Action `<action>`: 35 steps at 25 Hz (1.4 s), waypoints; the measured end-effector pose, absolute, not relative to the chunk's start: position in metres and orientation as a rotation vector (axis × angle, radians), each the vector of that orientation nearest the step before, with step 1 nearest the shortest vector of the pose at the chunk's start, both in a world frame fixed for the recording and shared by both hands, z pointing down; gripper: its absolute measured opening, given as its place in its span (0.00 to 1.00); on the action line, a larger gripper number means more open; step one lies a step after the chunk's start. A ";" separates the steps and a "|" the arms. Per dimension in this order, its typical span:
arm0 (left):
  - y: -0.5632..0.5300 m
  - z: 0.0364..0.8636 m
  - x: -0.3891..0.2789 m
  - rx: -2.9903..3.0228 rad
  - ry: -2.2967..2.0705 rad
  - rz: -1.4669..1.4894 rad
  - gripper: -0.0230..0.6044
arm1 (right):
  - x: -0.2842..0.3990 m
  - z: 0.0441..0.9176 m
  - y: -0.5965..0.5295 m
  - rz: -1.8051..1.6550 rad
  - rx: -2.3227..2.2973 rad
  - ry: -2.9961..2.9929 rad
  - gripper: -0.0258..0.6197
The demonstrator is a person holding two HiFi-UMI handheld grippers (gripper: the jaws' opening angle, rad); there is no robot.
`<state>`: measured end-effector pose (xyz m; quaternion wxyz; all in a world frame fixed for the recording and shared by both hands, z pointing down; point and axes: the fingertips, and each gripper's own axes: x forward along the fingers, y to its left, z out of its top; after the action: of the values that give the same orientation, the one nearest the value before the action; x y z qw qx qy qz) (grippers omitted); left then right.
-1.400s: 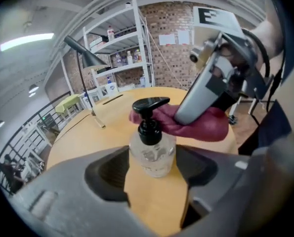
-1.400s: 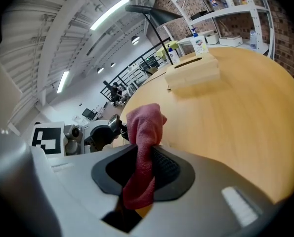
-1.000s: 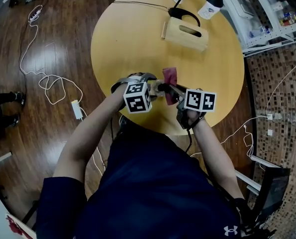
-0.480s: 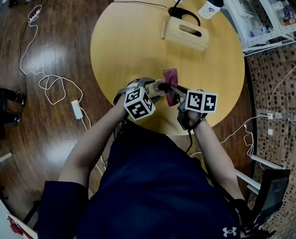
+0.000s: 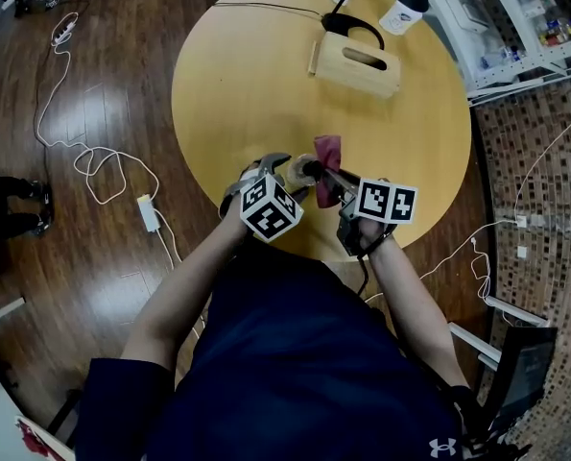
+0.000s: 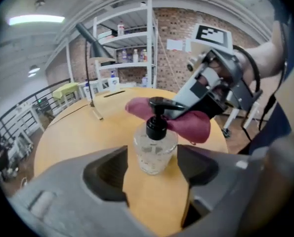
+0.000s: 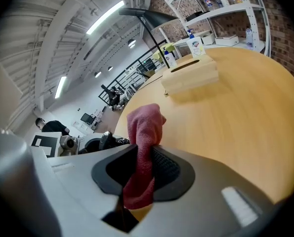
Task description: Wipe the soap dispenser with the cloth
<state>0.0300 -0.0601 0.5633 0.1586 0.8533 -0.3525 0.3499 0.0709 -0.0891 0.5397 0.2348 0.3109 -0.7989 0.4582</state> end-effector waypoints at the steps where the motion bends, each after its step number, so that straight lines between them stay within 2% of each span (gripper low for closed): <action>1: -0.059 0.566 0.033 2.420 -1.045 0.989 0.54 | 0.072 0.540 -0.085 1.262 0.849 -2.190 0.18; 6: -0.061 0.573 0.040 2.513 -0.974 1.046 0.50 | 0.074 0.542 -0.078 1.276 0.824 -2.174 0.18; 14: -0.062 0.575 0.032 2.724 -0.527 1.245 0.45 | 0.070 0.543 -0.108 1.233 0.838 -2.186 0.18; 15: -0.064 0.574 0.031 2.713 -0.552 1.253 0.46 | 0.071 0.543 -0.106 1.239 0.842 -2.189 0.18; 17: -0.065 0.571 0.031 2.658 -0.687 1.224 0.53 | 0.072 0.543 -0.100 1.253 0.846 -2.192 0.18; 22: -0.060 0.571 0.047 2.526 -0.982 1.134 0.55 | 0.072 0.541 -0.077 1.297 0.816 -2.181 0.18; 25: -0.058 0.576 0.051 2.616 -0.897 1.155 0.55 | 0.076 0.542 -0.074 1.300 0.810 -2.169 0.18; 30: -0.046 0.575 0.052 2.785 -0.485 1.276 0.55 | 0.073 0.542 -0.095 1.258 0.821 -2.174 0.18; 35: -0.049 0.575 0.038 2.586 -0.761 1.178 0.64 | 0.073 0.542 -0.086 1.273 0.833 -2.180 0.18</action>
<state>0.0380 -0.0489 0.5747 0.0996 0.8747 -0.2574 0.3985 0.0731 -0.0857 0.5418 0.2396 0.3041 -0.7962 0.4649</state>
